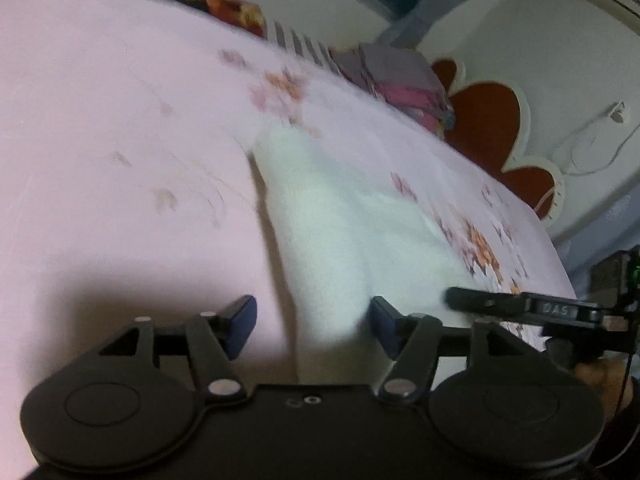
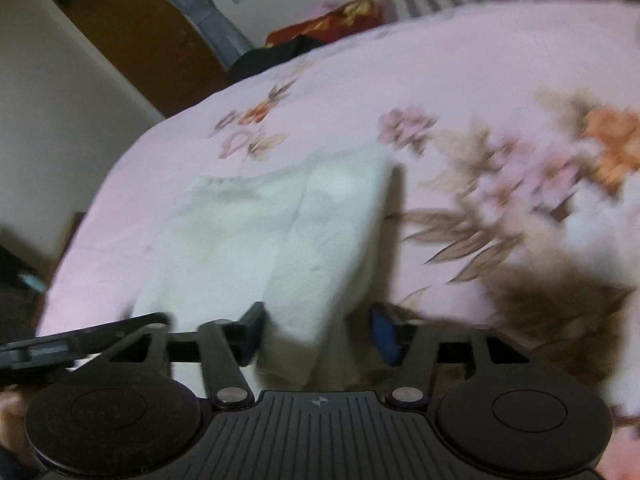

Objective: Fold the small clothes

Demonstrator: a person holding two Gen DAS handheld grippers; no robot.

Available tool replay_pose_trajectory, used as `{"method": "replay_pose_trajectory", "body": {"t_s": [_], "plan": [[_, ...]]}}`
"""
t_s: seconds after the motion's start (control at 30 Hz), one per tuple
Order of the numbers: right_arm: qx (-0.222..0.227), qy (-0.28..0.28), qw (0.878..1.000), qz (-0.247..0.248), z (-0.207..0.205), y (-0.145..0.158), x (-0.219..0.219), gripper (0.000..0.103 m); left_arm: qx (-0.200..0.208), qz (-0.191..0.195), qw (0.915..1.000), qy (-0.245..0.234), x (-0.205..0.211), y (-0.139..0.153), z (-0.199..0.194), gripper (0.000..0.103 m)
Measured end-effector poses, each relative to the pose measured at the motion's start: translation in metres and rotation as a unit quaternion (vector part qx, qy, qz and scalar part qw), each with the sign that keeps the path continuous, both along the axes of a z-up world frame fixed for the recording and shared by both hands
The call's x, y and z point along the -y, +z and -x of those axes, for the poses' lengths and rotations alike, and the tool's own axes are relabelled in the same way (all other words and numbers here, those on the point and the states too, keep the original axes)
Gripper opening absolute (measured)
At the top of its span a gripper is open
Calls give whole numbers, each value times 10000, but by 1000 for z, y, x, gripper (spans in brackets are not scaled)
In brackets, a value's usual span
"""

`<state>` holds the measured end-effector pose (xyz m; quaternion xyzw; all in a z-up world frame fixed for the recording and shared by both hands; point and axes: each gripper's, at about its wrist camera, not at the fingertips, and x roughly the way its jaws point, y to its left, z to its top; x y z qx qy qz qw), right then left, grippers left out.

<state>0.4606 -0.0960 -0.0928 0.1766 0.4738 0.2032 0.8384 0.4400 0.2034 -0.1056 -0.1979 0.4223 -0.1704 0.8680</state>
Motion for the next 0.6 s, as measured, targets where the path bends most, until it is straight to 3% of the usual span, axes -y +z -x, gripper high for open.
{"method": "replay_pose_trajectory", "body": {"t_s": [0.1,0.13,0.17,0.23,0.3,0.43,0.53,0.6], "plan": [[743,-366,9959,369,3,30,9,63,620,-209,9979,-27,-2,27,0,32],[884,-329,9951,301,0,37,9,47,734,-327,9967,-120,3,34,-6,32],[983,-232,9946,234,-4,42,6,40,861,-495,9947,-278,12,39,-14,29],[1098,25,9933,354,-15,46,-11,37,857,-612,9928,-568,28,38,-34,22],[1077,249,9923,559,-29,36,-33,37,651,-621,9936,-683,39,27,-55,15],[635,345,9907,1153,-52,-8,-51,38,326,-617,9942,-817,50,4,-67,13],[473,39,9914,1220,-59,-10,-50,40,437,-957,9902,-915,59,2,-61,13],[590,59,9869,1500,-53,-2,-56,40,530,-1089,9882,-936,62,14,-54,12]]}}
